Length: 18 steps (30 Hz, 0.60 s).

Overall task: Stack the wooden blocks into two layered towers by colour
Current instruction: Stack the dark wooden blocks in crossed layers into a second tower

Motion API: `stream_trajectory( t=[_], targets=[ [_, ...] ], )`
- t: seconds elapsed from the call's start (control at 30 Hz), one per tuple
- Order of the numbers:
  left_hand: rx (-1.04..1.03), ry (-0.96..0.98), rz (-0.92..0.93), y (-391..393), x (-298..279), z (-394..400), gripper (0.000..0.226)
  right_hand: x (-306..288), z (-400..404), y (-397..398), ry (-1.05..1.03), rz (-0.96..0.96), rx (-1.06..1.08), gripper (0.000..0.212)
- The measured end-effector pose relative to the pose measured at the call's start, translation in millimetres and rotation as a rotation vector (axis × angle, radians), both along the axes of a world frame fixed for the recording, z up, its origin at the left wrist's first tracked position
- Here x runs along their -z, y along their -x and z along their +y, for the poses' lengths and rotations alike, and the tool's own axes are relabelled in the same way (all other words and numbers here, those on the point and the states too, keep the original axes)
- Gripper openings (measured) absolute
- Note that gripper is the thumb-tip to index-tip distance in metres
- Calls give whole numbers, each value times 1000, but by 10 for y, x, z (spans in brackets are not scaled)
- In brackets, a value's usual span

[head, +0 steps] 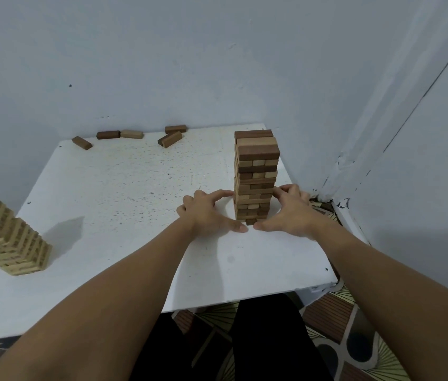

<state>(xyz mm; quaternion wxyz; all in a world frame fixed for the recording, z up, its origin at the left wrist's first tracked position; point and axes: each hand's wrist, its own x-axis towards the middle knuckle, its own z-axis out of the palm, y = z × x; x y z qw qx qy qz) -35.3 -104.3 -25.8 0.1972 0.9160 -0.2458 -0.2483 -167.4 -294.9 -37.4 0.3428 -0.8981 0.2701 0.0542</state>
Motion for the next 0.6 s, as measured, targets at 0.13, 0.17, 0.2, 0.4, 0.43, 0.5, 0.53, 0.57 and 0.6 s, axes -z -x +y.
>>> stream_trajectory(
  t=[0.13, 0.17, 0.2, 0.4, 0.43, 0.5, 0.53, 0.57, 0.6],
  targets=[
    [-24, -3, 10, 30, -19, -42, 96, 12, 2, -17, -3, -8, 13, 91],
    [-33, 6, 18, 29, -21, -45, 94, 10, 2, -26, -3, -6, 15, 91],
    [-39, 14, 25, 29, -23, -47, 92, 10, 0, -31, -5, -3, 18, 90],
    [-43, 5, 12, 39, -27, -56, 85, 8, 7, -35, 11, 2, 19, 87],
    [-42, 0, 4, 38, -26, -59, 84, 6, 10, -35, 14, 2, 19, 86],
    [-38, -7, -9, 40, -16, -63, 84, 3, 11, -34, 9, 2, 21, 85],
    [-37, -5, -14, 41, -6, -67, 84, 1, 13, -30, 5, 2, 22, 84],
    [-36, -2, -21, 43, 3, -67, 84, -3, 17, -27, 4, 2, 22, 84],
    [-34, -1, -31, 45, 12, -66, 85, -3, 22, -23, 5, 2, 23, 83]
  ],
)
